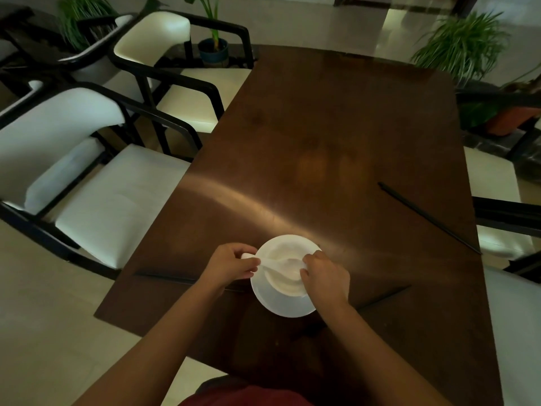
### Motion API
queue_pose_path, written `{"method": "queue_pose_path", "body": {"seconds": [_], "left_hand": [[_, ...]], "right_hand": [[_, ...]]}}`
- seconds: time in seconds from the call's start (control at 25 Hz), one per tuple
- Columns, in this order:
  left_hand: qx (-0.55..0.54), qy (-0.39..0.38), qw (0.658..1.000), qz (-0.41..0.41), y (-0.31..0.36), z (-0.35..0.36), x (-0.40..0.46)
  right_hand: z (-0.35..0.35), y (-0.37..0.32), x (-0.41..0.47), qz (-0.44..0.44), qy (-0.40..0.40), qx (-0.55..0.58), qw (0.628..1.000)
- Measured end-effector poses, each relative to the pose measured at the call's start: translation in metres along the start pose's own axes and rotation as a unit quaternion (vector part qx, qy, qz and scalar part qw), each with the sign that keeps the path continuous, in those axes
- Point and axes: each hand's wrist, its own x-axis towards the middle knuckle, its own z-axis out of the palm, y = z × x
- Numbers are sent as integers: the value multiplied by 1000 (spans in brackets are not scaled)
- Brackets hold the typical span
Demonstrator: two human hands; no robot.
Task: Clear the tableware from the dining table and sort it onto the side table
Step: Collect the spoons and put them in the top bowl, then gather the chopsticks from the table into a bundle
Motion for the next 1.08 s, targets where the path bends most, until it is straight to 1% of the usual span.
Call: {"method": "queue_pose_path", "body": {"seconds": [0.12,0.16,0.24,0.28,0.32,0.36,0.4,0.44,0.52,0.6,0.68,0.72,0.8,0.92,1.0,1.08], "left_hand": [[50,-5,998,30,-5,-7,0],[76,13,996,43,-10,-14,0],[125,61,987,75,-25,-35,0],[155,81,980,95,-36,-48,0],[197,95,969,118,-48,-62,-1],[250,101,953,141,-60,-75,0],[304,98,934,160,-71,-87,2],[356,89,913,176,-80,-97,5],[444,60,869,211,-92,-111,13],[516,23,827,222,-99,-118,20],[564,-10,800,204,-105,-121,24],[577,-19,792,199,-109,-122,26],[579,-17,786,215,-114,-121,29],[559,-13,789,253,-114,-120,32],[550,-28,792,265,-113,-121,35],[553,-47,784,277,-110,-123,37]], "right_hand": [[0,-2,-8,-5,18,13,1000],[-1,-2,-11,6,27,24,999],[-5,-6,-18,36,84,74,993],[-5,-13,-23,22,124,112,986],[-2,-23,-28,-19,165,138,976],[3,-35,-34,-73,192,150,967],[10,-50,-41,-126,191,154,961],[18,-65,-45,-167,168,155,959],[37,-93,-45,-211,108,139,962],[55,-112,-34,-223,38,88,970],[72,-124,-18,-230,-35,16,972],[78,-128,-12,-229,-61,-21,971],[86,-134,-5,-220,-89,-66,969],[93,-136,-2,-208,-103,-67,970],[96,-136,-1,-205,-101,-69,971],[98,-136,1,-200,-96,-71,972]]}}
